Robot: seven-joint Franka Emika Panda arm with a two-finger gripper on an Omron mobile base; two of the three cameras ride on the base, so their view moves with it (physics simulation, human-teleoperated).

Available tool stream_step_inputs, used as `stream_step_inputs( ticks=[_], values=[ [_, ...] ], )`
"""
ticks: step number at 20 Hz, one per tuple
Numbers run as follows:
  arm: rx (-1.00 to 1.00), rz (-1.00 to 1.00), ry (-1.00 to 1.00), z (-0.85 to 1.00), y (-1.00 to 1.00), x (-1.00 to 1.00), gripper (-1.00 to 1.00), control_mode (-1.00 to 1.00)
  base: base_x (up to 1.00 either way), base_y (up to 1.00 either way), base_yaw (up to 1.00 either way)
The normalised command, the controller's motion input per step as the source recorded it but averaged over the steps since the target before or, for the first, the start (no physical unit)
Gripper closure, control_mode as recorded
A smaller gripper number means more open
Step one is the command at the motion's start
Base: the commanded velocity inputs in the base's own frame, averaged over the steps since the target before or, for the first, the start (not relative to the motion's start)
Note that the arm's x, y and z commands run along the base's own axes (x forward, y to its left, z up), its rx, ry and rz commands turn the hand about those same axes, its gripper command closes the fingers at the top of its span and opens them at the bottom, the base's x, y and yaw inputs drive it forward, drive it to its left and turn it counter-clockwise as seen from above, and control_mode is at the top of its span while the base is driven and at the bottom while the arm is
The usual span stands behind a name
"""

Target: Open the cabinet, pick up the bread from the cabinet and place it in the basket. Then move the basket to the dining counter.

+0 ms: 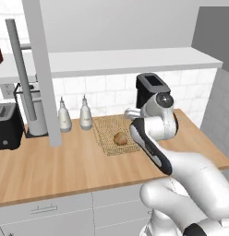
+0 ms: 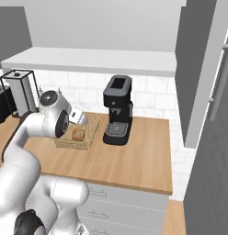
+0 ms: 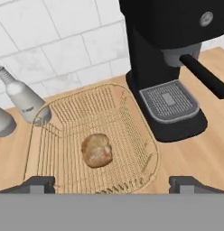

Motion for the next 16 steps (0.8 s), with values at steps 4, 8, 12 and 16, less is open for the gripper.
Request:
stream_step_inputs(
  ticks=[4,8,12,16],
  values=[
    [0.18,-0.05,0.05,0.48,-0.38,-0.74,-1.00,-1.00,0.00,0.00,0.00],
    [0.19,-0.02,0.02,0.04,-0.21,-0.53,-1.00,-1.00,0.00,0.00,0.00],
    [0.16,0.00,0.03,-0.03,-0.28,-0.39,-1.00,-1.00,0.00,0.00,0.00],
    [0.07,0.00,0.05,0.00,-0.36,-0.10,-1.00,-1.00,0.00,0.00,0.00]
  ],
)
